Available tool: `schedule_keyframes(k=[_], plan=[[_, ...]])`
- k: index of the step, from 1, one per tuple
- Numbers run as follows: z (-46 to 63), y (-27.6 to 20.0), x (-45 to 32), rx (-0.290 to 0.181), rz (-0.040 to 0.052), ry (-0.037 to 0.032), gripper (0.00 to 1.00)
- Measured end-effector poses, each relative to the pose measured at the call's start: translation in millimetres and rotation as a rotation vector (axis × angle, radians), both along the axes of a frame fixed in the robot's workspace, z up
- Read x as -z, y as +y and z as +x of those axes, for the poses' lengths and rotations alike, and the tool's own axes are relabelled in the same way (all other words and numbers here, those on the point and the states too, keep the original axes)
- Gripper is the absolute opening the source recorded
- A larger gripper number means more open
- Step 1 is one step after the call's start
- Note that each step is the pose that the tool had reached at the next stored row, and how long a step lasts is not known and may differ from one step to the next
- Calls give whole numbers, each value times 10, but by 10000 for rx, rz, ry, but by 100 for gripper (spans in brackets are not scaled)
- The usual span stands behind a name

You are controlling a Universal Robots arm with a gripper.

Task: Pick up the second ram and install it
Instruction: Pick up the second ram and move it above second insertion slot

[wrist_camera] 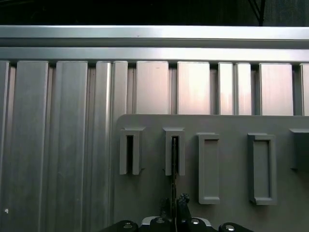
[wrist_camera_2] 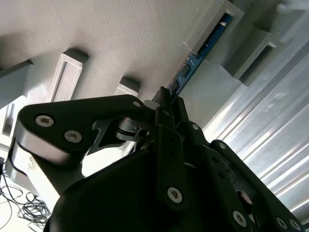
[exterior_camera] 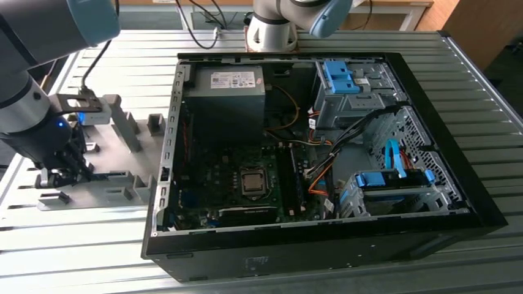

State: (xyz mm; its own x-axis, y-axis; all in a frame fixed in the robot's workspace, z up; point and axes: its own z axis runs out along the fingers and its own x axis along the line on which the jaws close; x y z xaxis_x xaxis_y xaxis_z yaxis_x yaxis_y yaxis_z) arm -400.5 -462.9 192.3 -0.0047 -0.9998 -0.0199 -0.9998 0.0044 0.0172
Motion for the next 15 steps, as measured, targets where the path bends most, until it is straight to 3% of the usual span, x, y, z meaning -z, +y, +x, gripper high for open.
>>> schedule_keyframes(k=[15], plan=[[0, 0, 14, 0, -1, 2, 14]])
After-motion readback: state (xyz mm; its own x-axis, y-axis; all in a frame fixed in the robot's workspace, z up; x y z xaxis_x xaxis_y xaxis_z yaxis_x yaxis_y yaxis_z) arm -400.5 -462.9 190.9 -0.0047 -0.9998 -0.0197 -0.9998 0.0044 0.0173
